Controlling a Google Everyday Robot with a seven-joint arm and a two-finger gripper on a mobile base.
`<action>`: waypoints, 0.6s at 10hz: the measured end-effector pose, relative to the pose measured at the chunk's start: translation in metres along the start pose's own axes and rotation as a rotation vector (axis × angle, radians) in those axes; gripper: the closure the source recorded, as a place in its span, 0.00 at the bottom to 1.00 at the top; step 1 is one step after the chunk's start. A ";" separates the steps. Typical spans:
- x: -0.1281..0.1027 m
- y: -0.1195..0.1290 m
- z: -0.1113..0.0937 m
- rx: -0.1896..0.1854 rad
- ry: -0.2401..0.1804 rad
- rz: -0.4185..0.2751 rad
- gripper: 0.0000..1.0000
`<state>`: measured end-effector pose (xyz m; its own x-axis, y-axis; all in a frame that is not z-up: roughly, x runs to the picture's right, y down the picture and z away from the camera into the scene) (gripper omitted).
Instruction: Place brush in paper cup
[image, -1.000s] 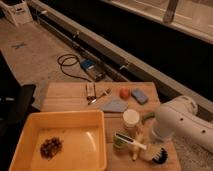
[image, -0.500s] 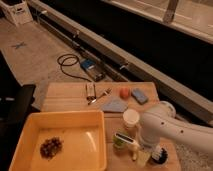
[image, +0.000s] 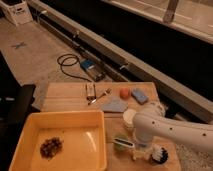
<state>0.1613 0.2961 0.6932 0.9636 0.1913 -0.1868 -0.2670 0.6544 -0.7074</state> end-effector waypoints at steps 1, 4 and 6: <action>0.001 -0.003 0.000 0.008 0.000 0.006 0.80; 0.005 -0.014 -0.016 0.057 -0.010 0.024 1.00; 0.009 -0.021 -0.036 0.106 -0.022 0.026 1.00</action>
<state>0.1760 0.2577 0.6824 0.9563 0.2239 -0.1882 -0.2925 0.7228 -0.6261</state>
